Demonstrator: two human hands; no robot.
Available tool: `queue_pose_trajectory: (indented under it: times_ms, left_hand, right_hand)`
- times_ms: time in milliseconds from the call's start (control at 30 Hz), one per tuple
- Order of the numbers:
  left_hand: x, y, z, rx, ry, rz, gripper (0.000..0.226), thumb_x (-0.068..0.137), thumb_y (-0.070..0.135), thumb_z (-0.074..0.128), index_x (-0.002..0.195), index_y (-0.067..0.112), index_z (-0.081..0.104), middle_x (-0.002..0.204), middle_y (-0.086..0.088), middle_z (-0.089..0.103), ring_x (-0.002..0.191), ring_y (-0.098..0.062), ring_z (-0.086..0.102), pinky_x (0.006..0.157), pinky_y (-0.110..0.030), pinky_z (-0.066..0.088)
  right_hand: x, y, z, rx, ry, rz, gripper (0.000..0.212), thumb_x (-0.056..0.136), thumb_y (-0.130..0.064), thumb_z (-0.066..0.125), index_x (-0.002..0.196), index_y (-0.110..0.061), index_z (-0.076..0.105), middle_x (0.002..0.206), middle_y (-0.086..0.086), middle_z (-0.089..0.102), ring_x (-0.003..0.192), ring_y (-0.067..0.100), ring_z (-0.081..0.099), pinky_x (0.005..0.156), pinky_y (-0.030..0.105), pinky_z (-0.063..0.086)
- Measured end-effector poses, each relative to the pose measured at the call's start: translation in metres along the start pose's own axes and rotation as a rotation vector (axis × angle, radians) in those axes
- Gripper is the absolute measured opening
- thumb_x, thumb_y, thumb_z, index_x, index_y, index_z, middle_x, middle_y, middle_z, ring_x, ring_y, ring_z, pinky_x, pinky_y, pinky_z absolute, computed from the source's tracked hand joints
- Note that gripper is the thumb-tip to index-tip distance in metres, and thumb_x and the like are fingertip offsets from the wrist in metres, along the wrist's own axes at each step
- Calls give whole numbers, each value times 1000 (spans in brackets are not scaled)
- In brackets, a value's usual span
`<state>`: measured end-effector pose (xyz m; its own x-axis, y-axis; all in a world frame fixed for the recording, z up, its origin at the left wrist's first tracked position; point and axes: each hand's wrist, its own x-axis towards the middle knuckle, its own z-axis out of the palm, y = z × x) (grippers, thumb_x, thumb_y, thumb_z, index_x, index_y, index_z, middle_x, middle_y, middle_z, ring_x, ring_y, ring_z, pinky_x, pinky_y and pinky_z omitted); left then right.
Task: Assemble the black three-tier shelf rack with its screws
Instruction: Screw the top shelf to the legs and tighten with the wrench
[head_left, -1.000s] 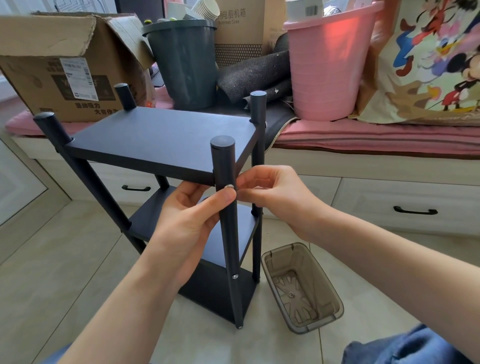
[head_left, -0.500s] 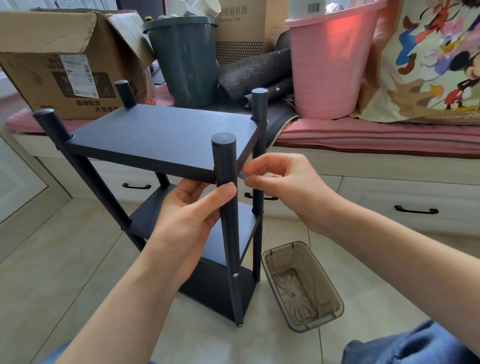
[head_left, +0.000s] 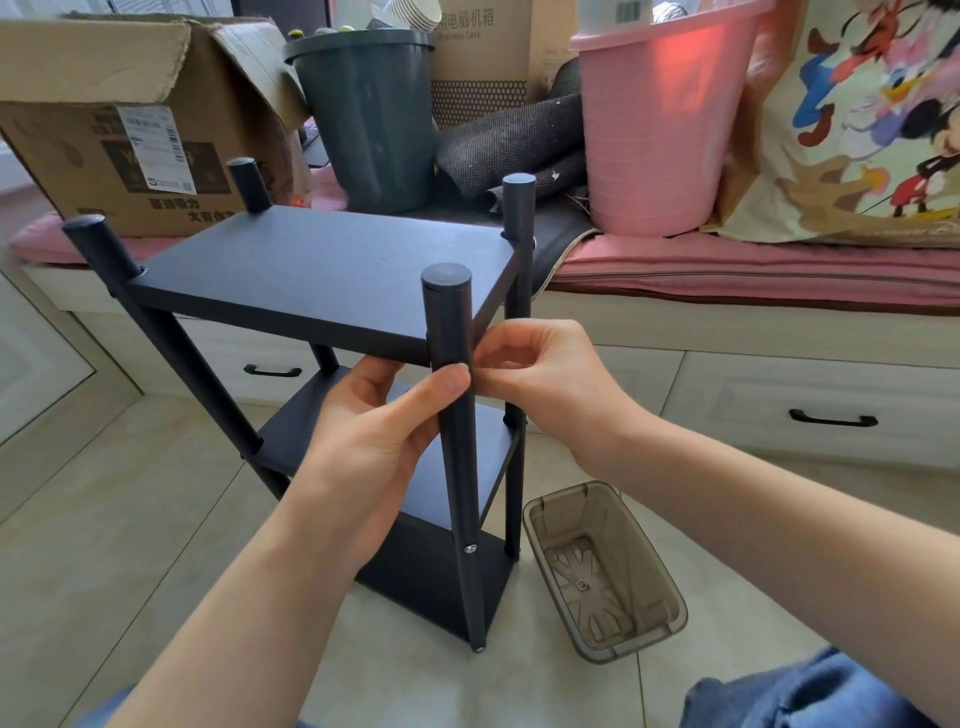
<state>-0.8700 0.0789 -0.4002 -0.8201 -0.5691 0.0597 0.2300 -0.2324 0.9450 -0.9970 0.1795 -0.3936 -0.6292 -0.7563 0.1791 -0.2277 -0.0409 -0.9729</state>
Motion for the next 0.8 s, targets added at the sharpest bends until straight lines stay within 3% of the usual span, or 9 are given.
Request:
queue_pose_trajectory:
  times_ms: [233, 533, 800]
  left_hand:
    - [1, 0, 1, 8, 15, 20, 61, 61, 35, 80, 116, 12, 67, 105, 0, 78, 101, -17, 75, 77, -20, 58]
    - [0, -1, 1, 43, 64, 49, 60, 61, 37, 80, 114, 12, 68, 102, 1, 79, 97, -17, 76, 76, -19, 57]
    - [0, -2, 2, 42, 74, 49, 59, 60, 38, 81, 111, 12, 69, 103, 0, 78, 100, -19, 75, 77, -20, 58]
  right_hand:
    - [2, 1, 5, 39, 12, -6, 14, 81, -1, 76, 78, -14, 74, 84, 5, 77, 80, 14, 74, 74, 20, 58]
    - [5, 8, 17, 146, 50, 23, 11, 85, 0, 73, 94, -5, 74, 89, 10, 76, 84, 18, 75, 76, 24, 60]
    - [5, 7, 12, 92, 4, -23, 11, 84, 0, 73, 93, -6, 73, 90, 10, 76, 84, 16, 73, 71, 18, 57]
